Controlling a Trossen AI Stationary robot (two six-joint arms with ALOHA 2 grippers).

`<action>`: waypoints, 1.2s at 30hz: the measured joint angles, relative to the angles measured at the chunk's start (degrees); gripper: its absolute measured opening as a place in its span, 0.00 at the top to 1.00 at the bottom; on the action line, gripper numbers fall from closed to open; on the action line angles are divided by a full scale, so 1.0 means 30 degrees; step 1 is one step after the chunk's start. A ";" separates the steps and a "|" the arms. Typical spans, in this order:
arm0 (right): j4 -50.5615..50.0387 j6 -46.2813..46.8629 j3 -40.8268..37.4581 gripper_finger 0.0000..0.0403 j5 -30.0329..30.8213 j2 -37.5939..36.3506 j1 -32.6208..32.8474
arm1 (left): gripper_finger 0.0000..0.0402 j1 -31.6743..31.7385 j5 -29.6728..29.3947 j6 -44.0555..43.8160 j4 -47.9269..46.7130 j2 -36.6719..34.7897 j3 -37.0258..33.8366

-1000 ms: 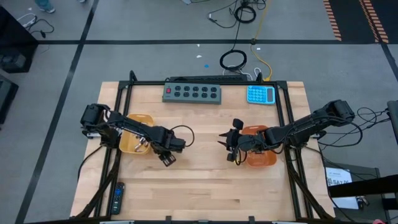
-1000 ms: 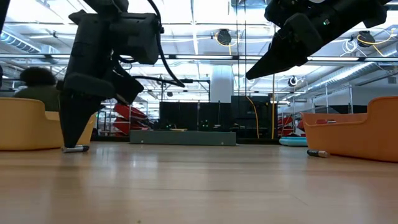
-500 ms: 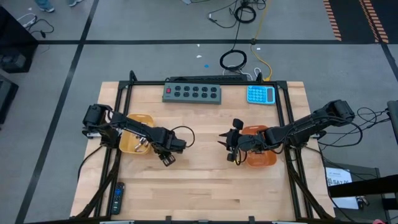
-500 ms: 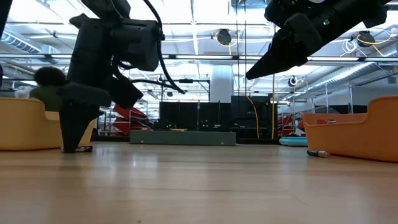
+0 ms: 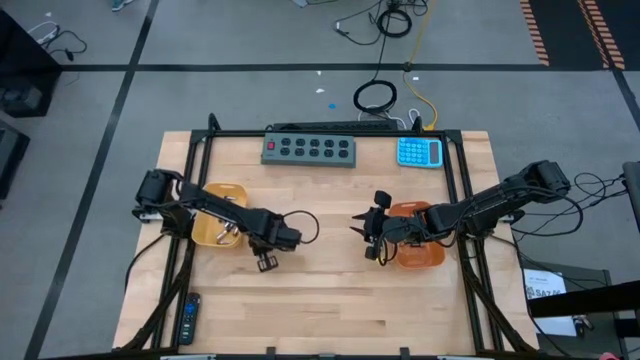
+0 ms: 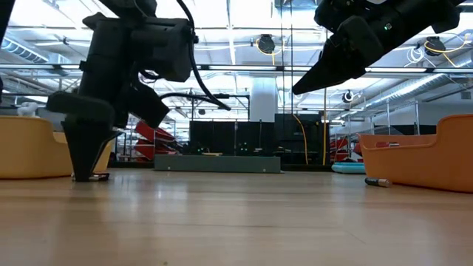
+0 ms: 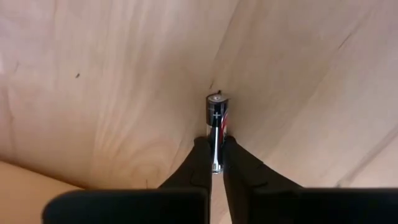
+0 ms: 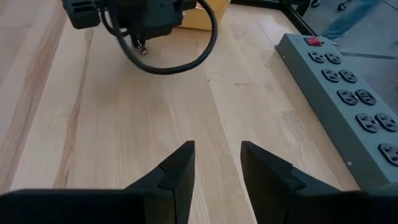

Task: Sort batteries
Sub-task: Put the silver battery into the yellow bin

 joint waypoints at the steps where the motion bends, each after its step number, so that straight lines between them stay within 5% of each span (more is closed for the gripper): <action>1: 0.0000 0.0000 0.0000 0.70 0.0000 0.0000 0.0003 | 0.95 -0.0090 -0.0255 -0.0030 -0.0320 0.0002 0.0230; 19: -0.0014 0.0044 0.0000 0.70 0.0000 0.0000 -0.0004 | 0.95 0.0047 -0.1772 -0.1693 -0.5395 -0.2151 0.1735; 30: 0.0007 0.0066 0.0000 0.70 -0.0017 0.0000 0.0003 | 0.95 0.3167 -0.2821 -0.2374 -0.9232 -0.4898 0.0818; 36: -0.0012 0.0077 0.0000 0.70 -0.0506 0.0000 0.0003 | 0.95 0.4365 -0.2496 -0.1372 -0.8577 -0.5275 -0.0622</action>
